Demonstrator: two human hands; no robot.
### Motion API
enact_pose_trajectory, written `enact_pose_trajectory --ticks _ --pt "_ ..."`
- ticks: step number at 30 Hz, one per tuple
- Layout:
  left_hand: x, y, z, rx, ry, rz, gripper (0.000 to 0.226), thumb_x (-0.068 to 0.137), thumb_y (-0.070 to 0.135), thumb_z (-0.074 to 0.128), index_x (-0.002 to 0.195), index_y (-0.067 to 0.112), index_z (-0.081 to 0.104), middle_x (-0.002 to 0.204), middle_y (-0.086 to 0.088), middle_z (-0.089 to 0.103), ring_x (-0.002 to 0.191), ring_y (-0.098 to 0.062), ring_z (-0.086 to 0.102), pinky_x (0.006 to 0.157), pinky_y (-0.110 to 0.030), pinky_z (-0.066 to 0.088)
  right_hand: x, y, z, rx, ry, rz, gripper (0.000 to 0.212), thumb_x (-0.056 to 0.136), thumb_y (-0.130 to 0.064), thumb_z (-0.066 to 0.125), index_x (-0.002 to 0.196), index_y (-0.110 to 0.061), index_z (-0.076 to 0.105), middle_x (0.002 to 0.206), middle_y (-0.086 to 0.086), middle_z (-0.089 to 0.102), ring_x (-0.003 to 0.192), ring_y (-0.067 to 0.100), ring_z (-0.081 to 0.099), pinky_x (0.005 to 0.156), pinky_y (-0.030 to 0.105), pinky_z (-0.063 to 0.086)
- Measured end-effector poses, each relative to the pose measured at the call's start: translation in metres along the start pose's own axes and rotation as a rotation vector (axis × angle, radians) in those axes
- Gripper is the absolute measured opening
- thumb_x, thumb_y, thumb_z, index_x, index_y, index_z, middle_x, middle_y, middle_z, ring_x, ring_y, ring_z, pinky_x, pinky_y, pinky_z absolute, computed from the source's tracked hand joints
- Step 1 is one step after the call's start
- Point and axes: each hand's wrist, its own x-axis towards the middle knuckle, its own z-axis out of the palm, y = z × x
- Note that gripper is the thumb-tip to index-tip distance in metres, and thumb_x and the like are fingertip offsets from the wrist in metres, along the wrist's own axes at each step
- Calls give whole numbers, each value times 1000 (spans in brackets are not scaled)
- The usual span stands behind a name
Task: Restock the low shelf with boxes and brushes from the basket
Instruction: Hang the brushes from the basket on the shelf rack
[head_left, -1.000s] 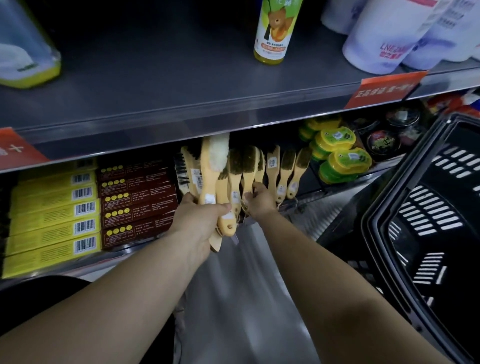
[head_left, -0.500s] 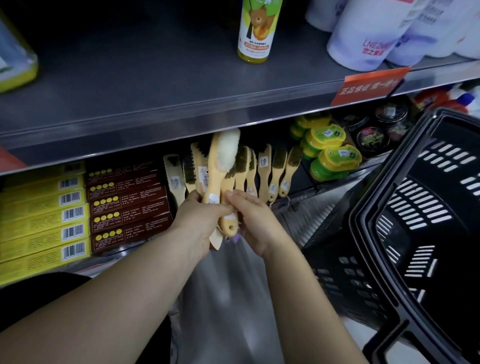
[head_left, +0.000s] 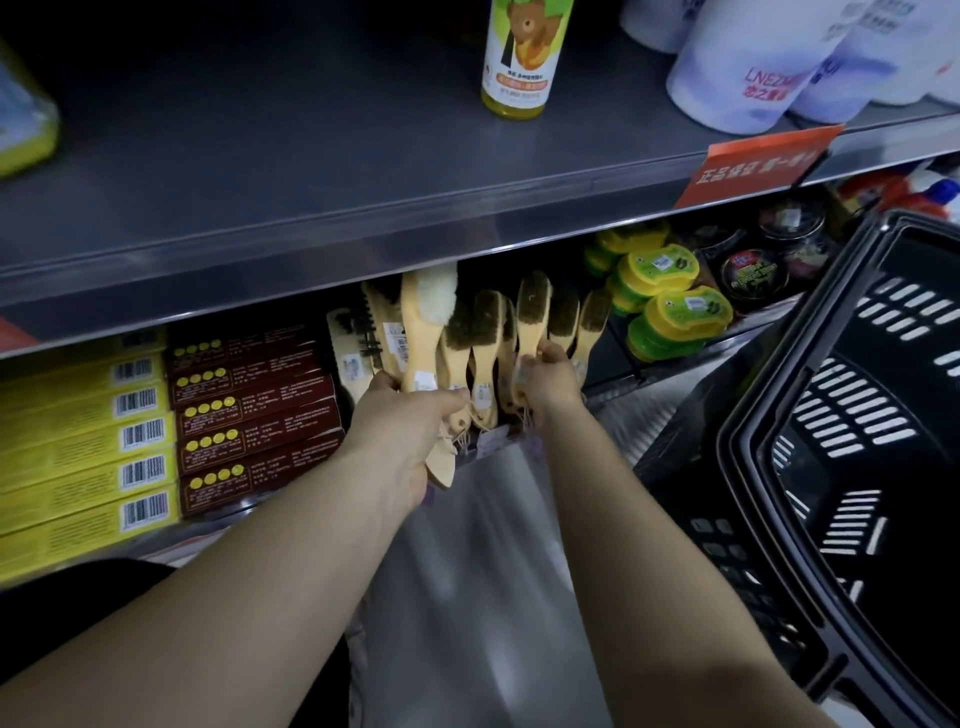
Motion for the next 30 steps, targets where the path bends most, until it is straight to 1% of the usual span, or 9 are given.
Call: enact_pose_trajectory --ticks 4,9,15,18,20,23,25,27,30 --pt "-1 6 -2 -62 16 -16 32 77 -8 68 98 12 56 83 -7 64 47 -11 64 42 -22 49 19 16 15 -226 26 -98 35 94 -9 46 129 -6 45 121 19 57 110 33 55 84 31 43" --pt "0 5 0 -1 3 -5 34 75 -7 70 85 21 53 85 -6 65 69 -18 61 61 -28 49 30 30 22 -229 44 -96 48 94 -8 40 140 -20 41 100 14 65 95 32 60 85 37 49" --pt "-2 3 8 73 -8 -30 37 73 -4 72 80 24 49 88 -5 64 75 -20 60 71 -40 51 25 23 16 -273 106 -136 24 92 -9 46 114 -11 55 110 15 61 96 28 58 78 29 45" --pt "0 2 10 100 -25 -20 39 72 -3 75 81 24 49 85 -5 63 70 -17 57 59 -31 46 -4 -1 6 -55 161 -101 24 94 -17 48 116 -11 56 103 6 61 94 23 57 76 30 47" --pt "0 0 12 118 -22 -5 38 71 -2 76 84 23 50 85 -5 62 68 -17 55 60 -30 44 -36 -20 -3 150 -44 -125 21 91 -29 52 101 -16 67 93 -2 68 91 17 63 77 28 49" --pt "0 -1 16 187 -14 3 38 74 -1 72 98 20 51 83 -5 61 69 -19 58 58 -31 45 -81 -38 -9 140 -401 -172 26 78 -47 63 78 -21 67 74 -12 69 71 3 65 66 17 49" --pt "0 -2 18 252 -28 0 39 75 0 69 103 19 49 81 -7 61 68 -22 60 51 -29 43 -93 -37 -8 131 -452 -213 23 81 -34 68 66 -19 57 67 -1 57 59 9 54 52 16 43" --pt "-1 -4 19 303 -48 -2 42 74 4 73 107 16 50 84 -9 63 71 -24 60 52 -29 42 -92 -34 -11 235 -451 -167 19 87 -22 64 72 -14 56 75 11 53 60 14 51 48 17 41" --pt "-2 -6 21 329 -50 -16 47 73 12 76 114 13 51 94 -10 64 76 -22 60 56 -29 44 -74 -23 -20 558 -334 22 15 94 -18 54 91 -4 60 78 10 63 64 15 62 60 26 52"
